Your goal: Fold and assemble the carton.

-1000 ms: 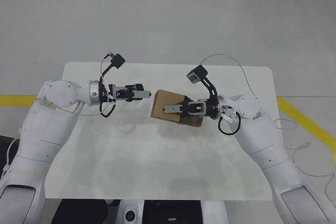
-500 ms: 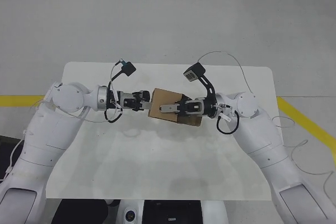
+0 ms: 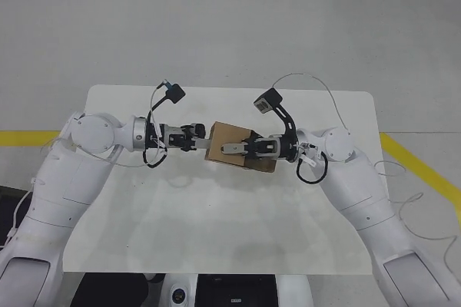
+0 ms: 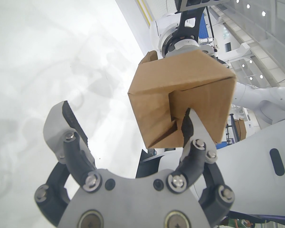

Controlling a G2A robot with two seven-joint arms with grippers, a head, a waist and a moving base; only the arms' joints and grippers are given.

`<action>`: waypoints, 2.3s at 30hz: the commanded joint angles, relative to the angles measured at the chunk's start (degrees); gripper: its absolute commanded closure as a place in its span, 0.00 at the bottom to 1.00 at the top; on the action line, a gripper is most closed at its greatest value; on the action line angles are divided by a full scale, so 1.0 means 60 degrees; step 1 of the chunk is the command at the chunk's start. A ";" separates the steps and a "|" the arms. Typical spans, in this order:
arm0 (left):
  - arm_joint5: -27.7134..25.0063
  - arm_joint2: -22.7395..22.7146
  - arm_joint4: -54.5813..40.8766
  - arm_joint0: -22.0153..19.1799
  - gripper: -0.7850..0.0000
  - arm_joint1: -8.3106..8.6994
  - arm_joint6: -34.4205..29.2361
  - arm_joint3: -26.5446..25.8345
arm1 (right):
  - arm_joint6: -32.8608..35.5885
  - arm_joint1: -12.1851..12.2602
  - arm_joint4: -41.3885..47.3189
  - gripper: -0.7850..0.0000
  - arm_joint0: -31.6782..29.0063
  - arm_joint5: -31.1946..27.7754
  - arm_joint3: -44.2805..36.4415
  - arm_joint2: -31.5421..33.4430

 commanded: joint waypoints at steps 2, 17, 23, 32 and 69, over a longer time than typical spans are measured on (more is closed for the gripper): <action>0.0019 -0.0191 0.0093 0.0000 0.00 0.0042 0.0162 0.0136 | 0.0279 0.0040 -0.0036 1.00 0.0017 0.0185 0.0252 0.0064; -0.1068 -0.0709 0.1759 0.0238 0.00 0.0172 0.1658 -0.0407 | 0.0863 -0.0150 -0.0819 1.00 0.0917 0.1067 0.2275 -0.0727; -0.2011 -0.0755 0.3583 0.0523 0.00 0.0197 0.2904 -0.0807 | 0.0740 -0.0459 -0.1166 1.00 0.1410 0.1019 0.3321 -0.1413; -0.3640 -0.0676 0.7162 0.0838 0.00 0.0169 0.5324 -0.0971 | 0.0576 -0.0863 -0.1574 0.98 0.1905 0.0864 0.4589 -0.2098; -0.4305 0.1246 1.3615 0.0854 0.00 -0.0446 1.0467 -0.0144 | 0.0291 0.0780 -0.2939 0.00 0.0036 0.1307 0.0410 0.1291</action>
